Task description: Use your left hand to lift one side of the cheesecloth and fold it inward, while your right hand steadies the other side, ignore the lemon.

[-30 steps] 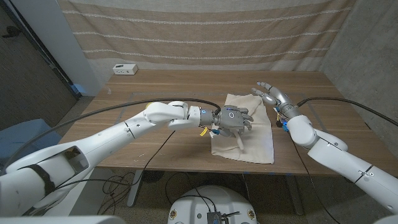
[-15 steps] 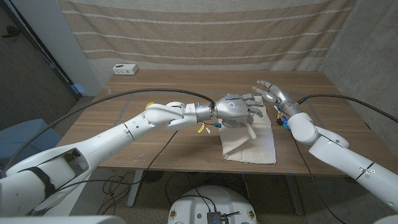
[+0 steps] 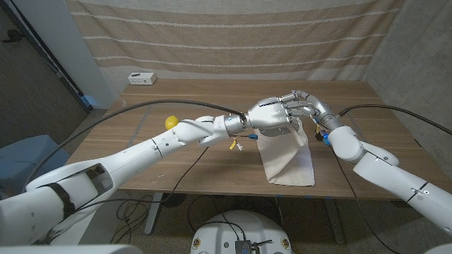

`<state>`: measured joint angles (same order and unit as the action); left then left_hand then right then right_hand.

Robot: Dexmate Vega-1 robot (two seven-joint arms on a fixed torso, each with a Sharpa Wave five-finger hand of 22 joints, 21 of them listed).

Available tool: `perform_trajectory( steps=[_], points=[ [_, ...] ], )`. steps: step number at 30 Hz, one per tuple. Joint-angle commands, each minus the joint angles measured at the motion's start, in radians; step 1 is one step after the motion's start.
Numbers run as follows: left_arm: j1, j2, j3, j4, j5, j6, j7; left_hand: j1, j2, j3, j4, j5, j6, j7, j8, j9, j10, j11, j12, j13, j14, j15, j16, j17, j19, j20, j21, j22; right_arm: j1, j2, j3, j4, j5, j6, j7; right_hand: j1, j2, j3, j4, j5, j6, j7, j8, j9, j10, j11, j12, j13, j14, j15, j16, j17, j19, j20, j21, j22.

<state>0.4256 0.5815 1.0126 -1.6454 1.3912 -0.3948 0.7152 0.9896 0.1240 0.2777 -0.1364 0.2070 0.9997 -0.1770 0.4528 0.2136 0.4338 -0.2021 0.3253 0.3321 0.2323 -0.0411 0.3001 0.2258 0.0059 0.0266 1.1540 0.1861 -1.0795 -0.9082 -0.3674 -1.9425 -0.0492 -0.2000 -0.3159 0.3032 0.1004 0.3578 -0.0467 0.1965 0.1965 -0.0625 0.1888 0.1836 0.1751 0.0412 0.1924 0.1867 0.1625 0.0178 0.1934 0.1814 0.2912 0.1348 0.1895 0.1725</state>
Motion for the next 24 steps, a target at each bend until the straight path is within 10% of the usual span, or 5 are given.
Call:
perform_trajectory(
  steps=[1, 19, 24],
  points=[
    [-0.119, -0.111, 0.127, 0.168, 0.022, 0.009, 0.183, -0.009, -0.008, 0.0, 0.002, 0.003, 0.03, -0.029, 0.023, 0.07, 0.009, 0.0, 0.005, 0.003, 0.009, -0.151, 0.004, 0.007, 0.01, 0.002, 0.008, 0.0, -0.021, -0.029, 0.029, -0.018, 0.003, 0.013, 0.004, 0.0, 0.003, 0.002, -0.008, 0.002, 0.002, -0.003, 0.0, 0.002, -0.001, -0.001, -0.002, 0.002, 0.007, 0.003, -0.001, 0.002, 0.006, 0.017, 0.006, -0.001],
    [-0.286, -0.34, 0.353, 0.542, -0.042, -0.075, 0.395, -0.012, -0.031, -0.011, -0.002, 0.006, 0.063, -0.041, 0.028, 0.041, 0.03, -0.002, 0.007, 0.01, 0.022, -0.168, 0.0, 0.01, 0.022, -0.007, 0.01, 0.0, -0.031, -0.057, 0.061, 0.0, 0.01, 0.063, 0.022, 0.0, -0.005, 0.0, -0.014, 0.001, -0.002, -0.005, -0.001, 0.002, -0.005, -0.003, -0.003, 0.002, 0.005, 0.006, -0.002, 0.002, 0.004, 0.019, 0.004, -0.001],
    [-0.254, -0.393, 0.33, 0.618, 0.044, -0.066, 0.402, 0.015, -0.06, -0.01, -0.019, 0.011, 0.047, -0.043, 0.008, 0.018, 0.027, -0.003, -0.002, 0.011, 0.035, -0.171, -0.01, 0.003, 0.026, -0.022, 0.01, -0.001, -0.015, -0.055, 0.061, 0.014, 0.004, 0.088, 0.028, 0.002, -0.011, -0.002, -0.019, 0.001, -0.003, -0.008, -0.001, 0.002, -0.011, -0.004, -0.005, 0.002, 0.003, 0.009, -0.002, 0.001, 0.004, 0.018, 0.004, -0.001]
  ],
)
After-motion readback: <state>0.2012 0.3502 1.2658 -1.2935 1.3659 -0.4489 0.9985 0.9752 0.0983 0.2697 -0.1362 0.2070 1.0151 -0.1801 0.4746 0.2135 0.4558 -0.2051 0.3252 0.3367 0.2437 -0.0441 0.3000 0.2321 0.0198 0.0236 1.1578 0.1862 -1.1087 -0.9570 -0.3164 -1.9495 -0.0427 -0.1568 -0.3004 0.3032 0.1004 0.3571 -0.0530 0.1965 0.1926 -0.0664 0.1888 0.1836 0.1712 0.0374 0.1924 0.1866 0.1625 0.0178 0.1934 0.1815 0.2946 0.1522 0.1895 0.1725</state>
